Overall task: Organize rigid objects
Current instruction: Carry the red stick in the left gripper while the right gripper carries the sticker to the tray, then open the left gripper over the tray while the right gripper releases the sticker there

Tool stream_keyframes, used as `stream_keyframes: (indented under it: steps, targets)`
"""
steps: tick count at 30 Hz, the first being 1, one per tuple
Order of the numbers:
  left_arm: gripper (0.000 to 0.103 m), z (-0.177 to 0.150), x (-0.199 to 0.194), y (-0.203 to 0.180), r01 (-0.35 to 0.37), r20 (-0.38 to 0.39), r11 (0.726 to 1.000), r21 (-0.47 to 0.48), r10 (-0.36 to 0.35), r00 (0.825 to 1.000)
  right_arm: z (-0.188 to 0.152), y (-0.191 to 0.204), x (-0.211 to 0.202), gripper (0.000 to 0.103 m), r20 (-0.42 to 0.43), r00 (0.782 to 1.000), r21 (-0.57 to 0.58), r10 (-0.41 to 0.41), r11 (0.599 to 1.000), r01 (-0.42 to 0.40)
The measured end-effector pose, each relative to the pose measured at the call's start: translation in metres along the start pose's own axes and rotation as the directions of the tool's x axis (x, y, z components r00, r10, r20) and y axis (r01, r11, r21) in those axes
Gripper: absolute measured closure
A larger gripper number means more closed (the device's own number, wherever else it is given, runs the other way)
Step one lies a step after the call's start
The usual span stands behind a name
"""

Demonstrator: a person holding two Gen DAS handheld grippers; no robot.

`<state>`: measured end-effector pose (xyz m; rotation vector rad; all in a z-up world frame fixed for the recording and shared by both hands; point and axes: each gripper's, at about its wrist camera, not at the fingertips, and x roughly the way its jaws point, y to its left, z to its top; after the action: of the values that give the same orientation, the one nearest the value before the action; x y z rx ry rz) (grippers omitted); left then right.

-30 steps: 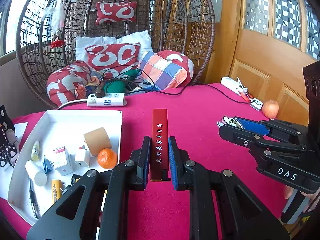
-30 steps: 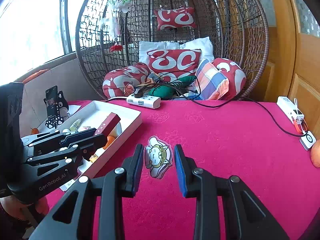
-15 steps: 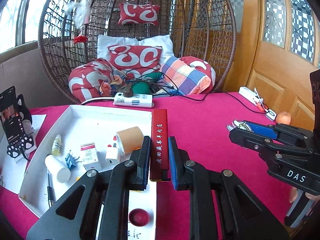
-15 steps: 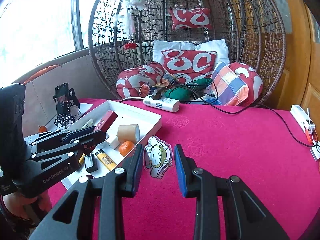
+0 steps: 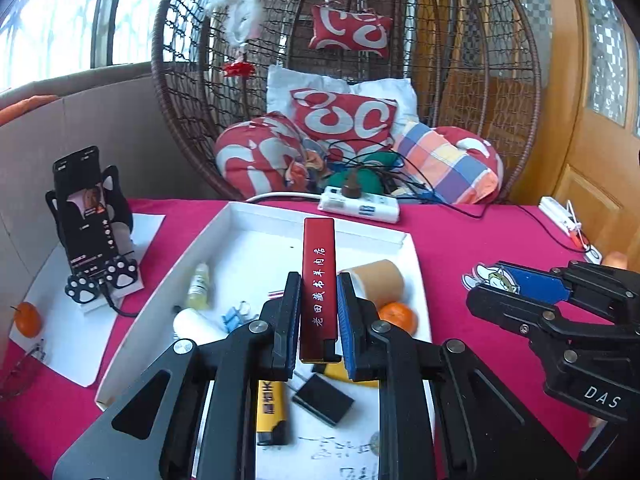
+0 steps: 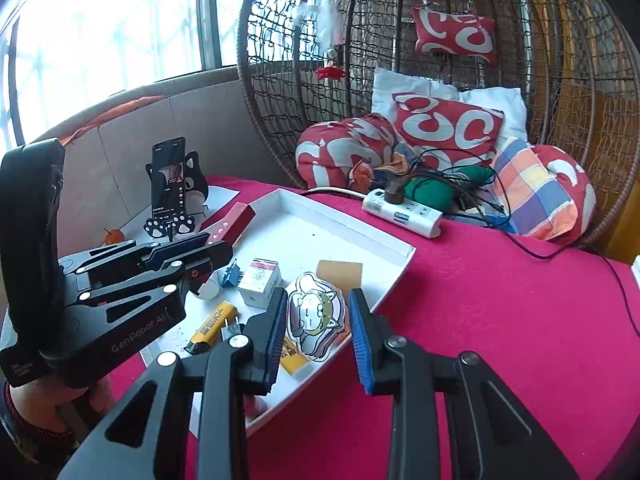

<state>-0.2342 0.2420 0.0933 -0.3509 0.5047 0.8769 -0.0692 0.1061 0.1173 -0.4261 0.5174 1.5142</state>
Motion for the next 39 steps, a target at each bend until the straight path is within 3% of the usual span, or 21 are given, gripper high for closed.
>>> stream_keyframes:
  steps: [6,17,18,19,20,21,22,24,25,32,34,39]
  targets:
    - [0.086,0.001,0.016,0.043,-0.088,-0.038,0.995,-0.050,0.086,0.996,0.010,0.014,0.026,0.073,-0.026,0.999,-0.013,0.023,1.000,-0.023]
    - [0.085,-0.010,0.026,0.046,-0.069,-0.077,0.995,-0.074,0.064,0.995,0.014,0.028,0.077,0.072,-0.079,0.996,0.030,0.040,0.999,-0.038]
    - [0.079,-0.010,0.027,0.046,-0.072,-0.081,0.994,-0.081,0.066,0.995,0.013,0.029,0.079,0.072,-0.082,0.996,0.033,0.040,0.999,-0.037]
    - [0.063,-0.011,0.027,0.048,-0.079,-0.083,0.993,-0.087,0.072,0.994,0.012,0.030,0.081,0.069,-0.085,0.996,0.033,0.036,0.999,-0.034]
    - [0.055,-0.012,0.027,0.049,-0.090,-0.084,0.991,-0.095,0.082,0.993,0.010,0.030,0.083,0.064,-0.086,0.996,0.029,0.029,0.999,-0.027]
    - [0.042,-0.012,0.027,0.053,-0.123,-0.082,0.987,-0.103,0.115,0.990,0.008,0.031,0.083,0.047,-0.088,0.996,0.023,0.022,1.000,-0.020]
    - [0.028,-0.013,0.026,0.057,-0.143,-0.078,0.983,-0.116,0.134,0.988,0.006,0.030,0.083,0.036,-0.086,0.996,0.023,0.003,1.000,-0.001]
    - [0.009,-0.015,0.025,0.066,-0.136,-0.080,0.978,-0.159,0.124,0.989,0.002,0.023,0.080,0.016,-0.079,0.997,0.048,-0.006,0.999,0.009]
    - [0.004,-0.016,0.025,0.068,-0.132,-0.085,0.976,-0.174,0.118,0.989,0.000,0.018,0.079,0.011,-0.079,0.997,0.065,-0.003,0.998,0.008]
    - [0.000,-0.022,0.023,0.060,-0.134,-0.092,0.980,-0.150,0.122,0.988,-0.008,0.013,0.065,0.010,-0.069,0.998,0.099,-0.013,0.995,0.020]
    - [0.000,-0.023,0.023,0.058,-0.132,-0.093,0.981,-0.145,0.119,0.989,-0.009,0.013,0.060,0.001,-0.064,0.998,0.105,-0.015,0.994,0.022]
    - [0.000,-0.023,0.016,0.051,-0.126,-0.082,0.984,-0.128,0.116,0.990,-0.013,0.012,0.046,0.000,-0.042,0.999,0.110,-0.018,0.994,0.023]
